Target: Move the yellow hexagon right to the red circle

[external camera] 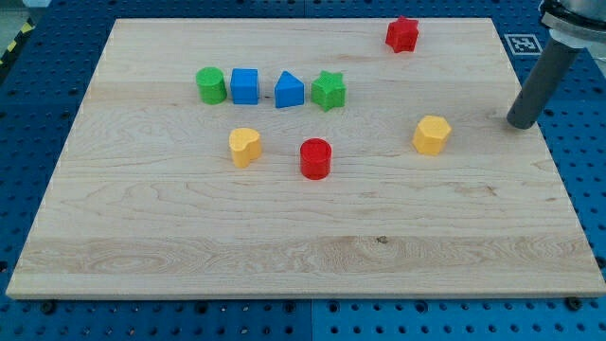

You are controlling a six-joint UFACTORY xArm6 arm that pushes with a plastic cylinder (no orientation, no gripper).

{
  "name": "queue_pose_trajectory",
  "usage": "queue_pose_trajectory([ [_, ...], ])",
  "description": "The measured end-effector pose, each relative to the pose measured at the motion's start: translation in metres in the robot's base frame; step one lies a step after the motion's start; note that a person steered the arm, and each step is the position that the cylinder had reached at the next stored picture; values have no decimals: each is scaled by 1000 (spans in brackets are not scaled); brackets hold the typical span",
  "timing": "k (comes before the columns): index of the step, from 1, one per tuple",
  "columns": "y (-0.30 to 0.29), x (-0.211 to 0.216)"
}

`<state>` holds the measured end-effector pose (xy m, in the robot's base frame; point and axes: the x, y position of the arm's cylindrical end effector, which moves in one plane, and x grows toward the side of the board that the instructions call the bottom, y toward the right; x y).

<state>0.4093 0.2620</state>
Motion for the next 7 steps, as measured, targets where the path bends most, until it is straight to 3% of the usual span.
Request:
queue_pose_trajectory([
  [3, -70, 5],
  [5, -79, 44],
  [7, -92, 10],
])
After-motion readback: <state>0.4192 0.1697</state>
